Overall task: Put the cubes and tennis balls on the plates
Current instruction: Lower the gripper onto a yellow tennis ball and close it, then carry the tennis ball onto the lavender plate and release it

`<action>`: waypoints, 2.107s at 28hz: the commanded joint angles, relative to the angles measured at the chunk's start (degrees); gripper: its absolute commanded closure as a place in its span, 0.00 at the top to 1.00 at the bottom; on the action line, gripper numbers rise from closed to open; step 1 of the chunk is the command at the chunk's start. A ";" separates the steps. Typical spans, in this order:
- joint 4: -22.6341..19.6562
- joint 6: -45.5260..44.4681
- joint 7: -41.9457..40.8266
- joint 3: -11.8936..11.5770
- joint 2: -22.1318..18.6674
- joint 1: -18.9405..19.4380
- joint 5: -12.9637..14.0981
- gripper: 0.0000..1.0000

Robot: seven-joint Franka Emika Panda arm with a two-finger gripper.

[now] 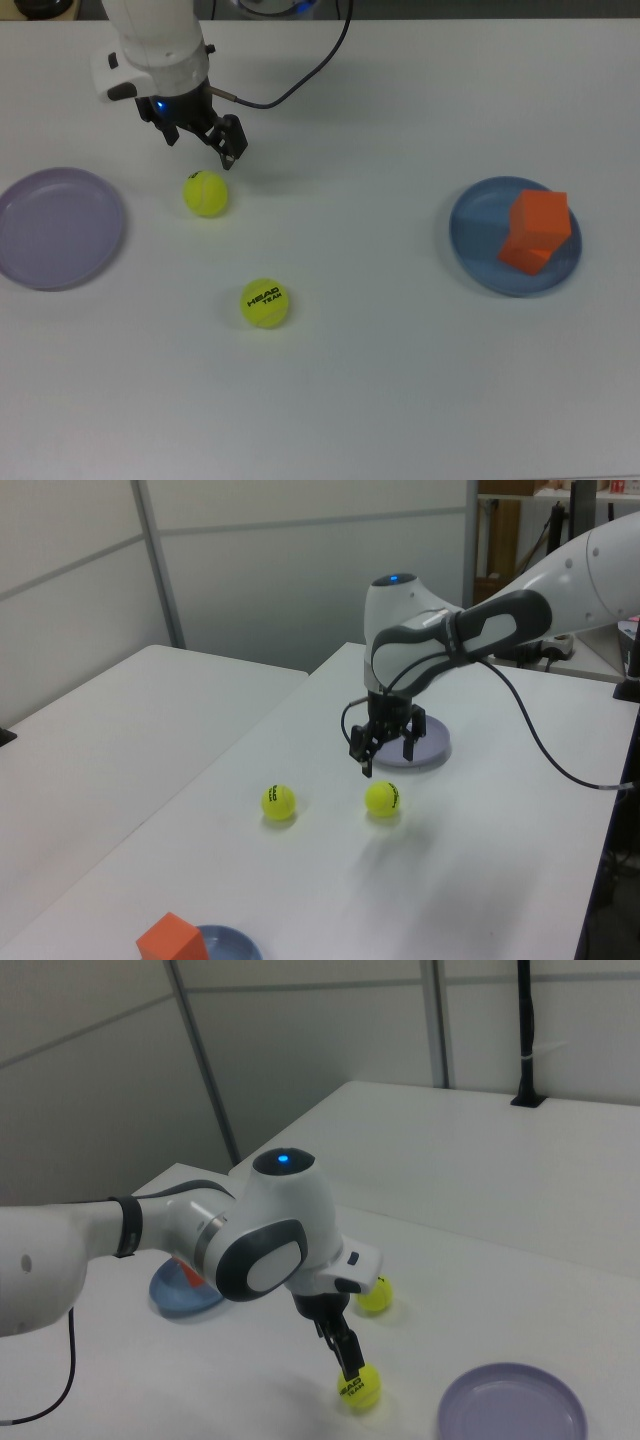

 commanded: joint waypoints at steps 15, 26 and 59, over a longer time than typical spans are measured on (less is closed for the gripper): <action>-1.16 7.66 -1.75 -0.53 7.00 0.34 1.62 1.00; -0.81 11.87 -1.40 -0.53 10.08 -0.01 1.88 0.14; 16.24 11.96 -7.38 -8.17 22.03 -8.27 12.43 0.75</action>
